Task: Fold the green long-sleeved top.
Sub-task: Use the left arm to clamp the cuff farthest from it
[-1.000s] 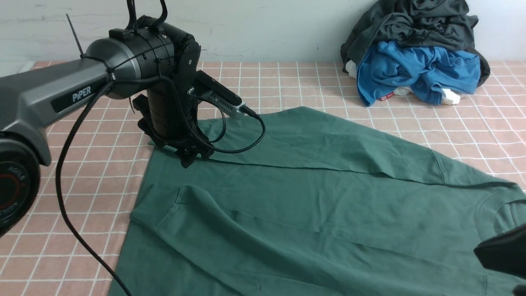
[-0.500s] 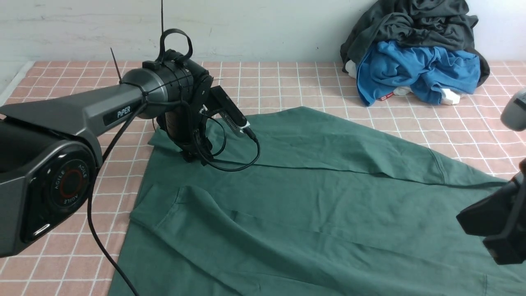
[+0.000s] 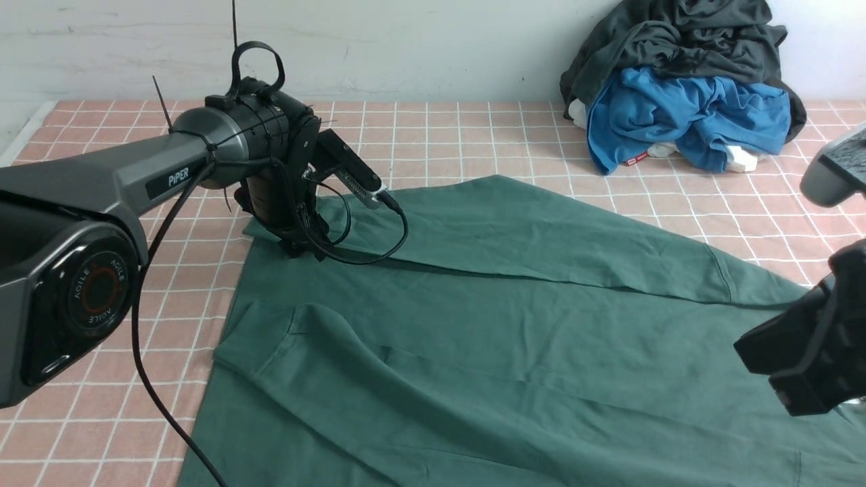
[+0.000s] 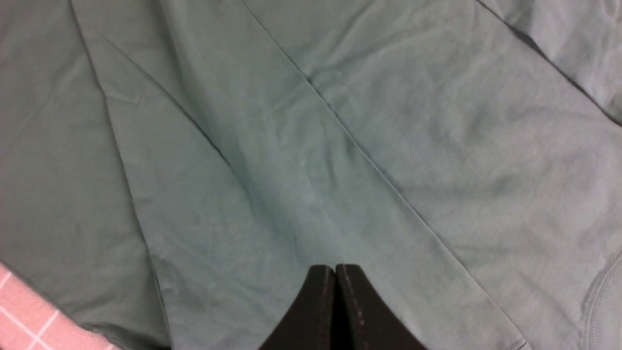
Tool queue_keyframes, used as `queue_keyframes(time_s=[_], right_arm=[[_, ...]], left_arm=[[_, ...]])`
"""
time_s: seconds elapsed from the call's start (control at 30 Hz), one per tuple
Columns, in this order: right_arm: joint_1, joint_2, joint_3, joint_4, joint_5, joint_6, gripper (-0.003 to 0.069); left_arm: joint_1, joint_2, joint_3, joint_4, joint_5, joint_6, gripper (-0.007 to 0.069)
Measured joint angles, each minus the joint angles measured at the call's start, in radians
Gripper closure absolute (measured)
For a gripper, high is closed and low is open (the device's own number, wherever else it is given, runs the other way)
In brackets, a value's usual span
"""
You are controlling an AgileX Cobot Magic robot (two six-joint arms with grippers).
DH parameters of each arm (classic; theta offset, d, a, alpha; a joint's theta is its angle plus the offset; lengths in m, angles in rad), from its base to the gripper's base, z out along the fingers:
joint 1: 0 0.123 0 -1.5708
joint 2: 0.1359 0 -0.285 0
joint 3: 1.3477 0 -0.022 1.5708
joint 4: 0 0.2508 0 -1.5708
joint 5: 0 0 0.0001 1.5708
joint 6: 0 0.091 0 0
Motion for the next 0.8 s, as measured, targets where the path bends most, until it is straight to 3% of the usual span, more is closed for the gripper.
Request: queue_keyframes(time_s=[0.13,0.2,0.27,0.4,0.53,0.8], right_arm=[[0.000,0.007,0.000,0.000,-0.007,0.000,0.0673],[0.000,0.007,0.000,0.000,-0.013,0.000,0.0673],[0.000,0.007,0.000,0.000,-0.014,0.000,0.0673],[0.000,0.007,0.000,0.000,-0.019,0.000,0.0673],[0.000,0.007,0.000,-0.001,-0.021,0.000,0.0673],[0.000,0.007,0.000,-0.002,-0.022,-0.020,0.0673]], left_arm=[[0.015,0.001,0.000,-0.047,0.000,0.000,0.0294],[0.027,0.003,0.000,-0.068,0.000,0.003,0.0396],[0.030,0.003,0.000,-0.073,-0.001,0.003,0.0434],[0.038,0.006,0.000,-0.075,0.000,0.003,0.0580],[0.038,0.001,0.000,-0.075,0.029,0.007,0.0598],[0.012,-0.109,0.004,-0.134,0.277,0.007,0.0598]])
